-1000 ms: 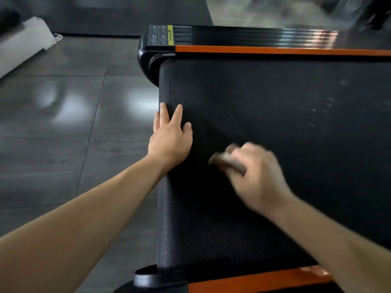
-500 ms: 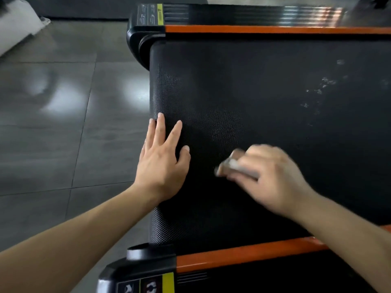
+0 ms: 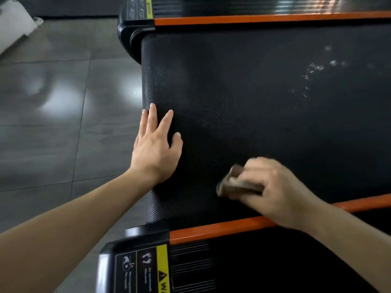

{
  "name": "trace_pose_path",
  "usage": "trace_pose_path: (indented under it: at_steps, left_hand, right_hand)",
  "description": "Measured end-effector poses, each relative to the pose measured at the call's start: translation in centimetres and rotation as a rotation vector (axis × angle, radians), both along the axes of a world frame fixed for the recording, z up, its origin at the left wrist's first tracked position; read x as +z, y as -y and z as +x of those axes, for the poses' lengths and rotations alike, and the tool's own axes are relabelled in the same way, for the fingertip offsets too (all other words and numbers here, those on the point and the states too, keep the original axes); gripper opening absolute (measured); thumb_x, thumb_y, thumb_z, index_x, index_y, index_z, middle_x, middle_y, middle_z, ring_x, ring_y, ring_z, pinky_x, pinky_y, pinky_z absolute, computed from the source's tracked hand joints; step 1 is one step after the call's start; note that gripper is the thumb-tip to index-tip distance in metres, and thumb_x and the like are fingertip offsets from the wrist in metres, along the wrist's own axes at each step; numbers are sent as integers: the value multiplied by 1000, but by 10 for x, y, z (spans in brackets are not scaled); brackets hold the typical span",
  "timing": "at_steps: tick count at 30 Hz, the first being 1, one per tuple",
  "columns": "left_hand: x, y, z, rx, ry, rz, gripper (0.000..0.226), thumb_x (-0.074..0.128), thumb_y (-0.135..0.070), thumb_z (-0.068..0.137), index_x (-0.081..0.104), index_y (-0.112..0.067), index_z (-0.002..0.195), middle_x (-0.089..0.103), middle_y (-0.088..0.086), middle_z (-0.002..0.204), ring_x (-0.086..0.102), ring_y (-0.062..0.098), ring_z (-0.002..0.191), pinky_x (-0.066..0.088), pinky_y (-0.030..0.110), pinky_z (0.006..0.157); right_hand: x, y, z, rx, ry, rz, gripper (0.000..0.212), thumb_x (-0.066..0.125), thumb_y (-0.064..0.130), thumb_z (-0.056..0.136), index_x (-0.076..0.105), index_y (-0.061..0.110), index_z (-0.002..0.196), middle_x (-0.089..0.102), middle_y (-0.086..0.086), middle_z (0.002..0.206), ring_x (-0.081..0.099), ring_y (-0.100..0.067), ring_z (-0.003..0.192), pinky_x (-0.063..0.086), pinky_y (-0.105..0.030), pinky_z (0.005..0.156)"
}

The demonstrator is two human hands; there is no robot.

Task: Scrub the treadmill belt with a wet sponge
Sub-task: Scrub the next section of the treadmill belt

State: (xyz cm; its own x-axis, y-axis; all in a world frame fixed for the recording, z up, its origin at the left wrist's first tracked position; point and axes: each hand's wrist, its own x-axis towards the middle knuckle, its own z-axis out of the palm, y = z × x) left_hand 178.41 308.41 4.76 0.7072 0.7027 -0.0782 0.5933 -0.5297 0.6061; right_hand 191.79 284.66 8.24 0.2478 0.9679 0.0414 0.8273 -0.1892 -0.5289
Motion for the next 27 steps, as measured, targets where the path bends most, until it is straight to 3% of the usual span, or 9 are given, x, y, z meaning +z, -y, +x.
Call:
trace_pose_path:
  at_steps: [3, 5, 7, 8, 10, 13, 18, 23, 27]
  left_hand:
    - [2, 1, 0, -6, -36, 19, 61, 41, -40, 104, 22, -31, 162, -6, -1, 173, -12, 14, 157, 11, 48, 127]
    - [4, 3, 1, -36, -55, 77, 62, 40, -40, 104, 20, -28, 162, -6, 3, 172, -12, 17, 157, 2, 50, 128]
    - [7, 4, 6, -100, -63, 140, 64, 38, -42, 104, 16, -27, 163, -5, 6, 172, -12, 18, 158, -6, 50, 127]
    - [10, 6, 11, -130, -67, 158, 65, 37, -44, 104, 15, -27, 163, -5, 7, 172, -11, 19, 158, -8, 50, 126]
    - [13, 7, 25, -185, -90, 197, 66, 35, -47, 104, 14, -28, 163, -2, 8, 172, -10, 22, 158, -11, 50, 125]
    - [10, 7, 42, -235, -162, 264, 65, 31, -52, 104, 15, -29, 163, -1, 8, 172, -10, 23, 158, -12, 52, 125]
    - [3, 8, 44, -234, -210, 309, 64, 25, -56, 103, 18, -30, 162, 0, 9, 172, -10, 25, 158, -10, 54, 125]
    - [2, 8, 46, -231, -203, 321, 64, 26, -56, 103, 18, -30, 162, 0, 10, 172, -10, 25, 158, -9, 55, 125]
    - [4, 9, 46, -227, -233, 327, 65, 26, -57, 102, 18, -33, 162, 1, 7, 172, -9, 24, 158, -8, 54, 125]
  right_hand:
    - [3, 13, 15, 126, 63, -75, 24, 61, 56, 88, 71, 35, 83, 52, 18, 80, 50, -3, 77, 39, -32, 72]
    - [4, 14, 42, -94, 131, 17, 24, 66, 52, 87, 72, 30, 79, 51, 15, 75, 51, -6, 70, 42, -36, 65]
    - [2, 16, 52, -360, 65, 78, 19, 74, 43, 86, 71, 27, 76, 53, 11, 74, 56, -8, 69, 47, -39, 61]
    - [0, 19, 47, -369, 50, 82, 19, 76, 41, 85, 68, 28, 73, 54, 12, 74, 56, -7, 69, 47, -36, 60]
    - [4, 22, 26, -180, 44, 42, 18, 74, 46, 85, 60, 39, 75, 52, 15, 74, 53, -6, 68, 42, -27, 61]
    - [5, 21, 31, -53, 83, -16, 23, 66, 58, 87, 62, 39, 74, 50, 14, 71, 50, -7, 66, 39, -32, 62]
    - [-12, -9, 64, -557, 154, 131, 30, 66, 49, 87, 69, 20, 79, 52, 6, 76, 56, -18, 70, 43, -33, 63]
    - [-14, -13, 48, -278, 172, 113, 40, 64, 52, 87, 66, 14, 75, 50, 4, 72, 50, -17, 64, 45, -39, 59]
    - [-14, -58, 96, -626, 183, 105, 37, 64, 52, 90, 65, 16, 79, 56, -1, 81, 58, -23, 76, 49, -39, 66]
